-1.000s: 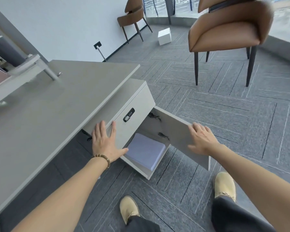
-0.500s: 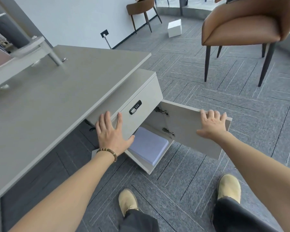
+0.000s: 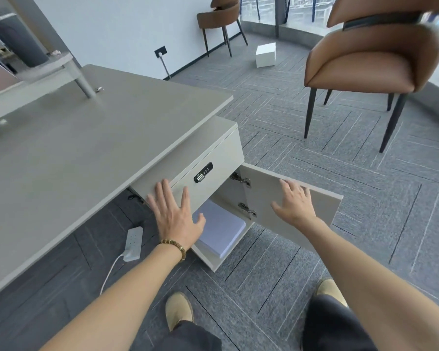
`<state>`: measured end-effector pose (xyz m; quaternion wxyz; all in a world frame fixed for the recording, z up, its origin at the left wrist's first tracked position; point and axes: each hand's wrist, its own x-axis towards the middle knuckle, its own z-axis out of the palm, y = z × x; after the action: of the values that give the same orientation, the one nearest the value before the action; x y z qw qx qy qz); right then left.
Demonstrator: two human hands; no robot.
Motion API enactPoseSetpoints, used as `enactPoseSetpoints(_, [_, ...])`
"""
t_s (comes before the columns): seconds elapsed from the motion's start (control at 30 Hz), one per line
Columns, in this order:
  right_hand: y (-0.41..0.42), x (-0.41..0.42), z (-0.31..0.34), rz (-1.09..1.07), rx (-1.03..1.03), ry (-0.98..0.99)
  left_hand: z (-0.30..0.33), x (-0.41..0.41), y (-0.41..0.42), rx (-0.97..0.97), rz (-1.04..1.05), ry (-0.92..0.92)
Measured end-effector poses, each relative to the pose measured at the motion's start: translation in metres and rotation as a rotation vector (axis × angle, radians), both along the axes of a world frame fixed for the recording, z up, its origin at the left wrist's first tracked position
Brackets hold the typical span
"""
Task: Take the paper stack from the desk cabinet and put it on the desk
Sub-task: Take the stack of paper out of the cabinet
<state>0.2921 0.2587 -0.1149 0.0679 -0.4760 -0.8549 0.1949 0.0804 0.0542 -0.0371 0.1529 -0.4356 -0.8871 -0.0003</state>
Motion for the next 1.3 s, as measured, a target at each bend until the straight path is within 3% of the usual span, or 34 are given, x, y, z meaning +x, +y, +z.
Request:
enactPoseSetpoints(0.2, [-0.015,-0.022,-0.006,0.157,-0.074,-0.031,-0.052,0.032,0.005,-0.024,-0.115,-0.220])
enactPoseSetpoints(0.37, [-0.009,-0.056,-0.047,0.248,-0.121,-0.161,-0.114,0.024,0.026,0.037,0.037,-0.404])
enactPoseSetpoints(0.8, [0.026,-0.147,-0.190,0.330,-0.333,-0.262,-0.287,-0.030,0.071,0.053,0.369,-0.753])
enactPoseSetpoints(1.3, [0.050,-0.216,-0.321,0.405,-0.425,-0.282,-0.423,-0.066,0.087,0.059,0.508,-0.860])
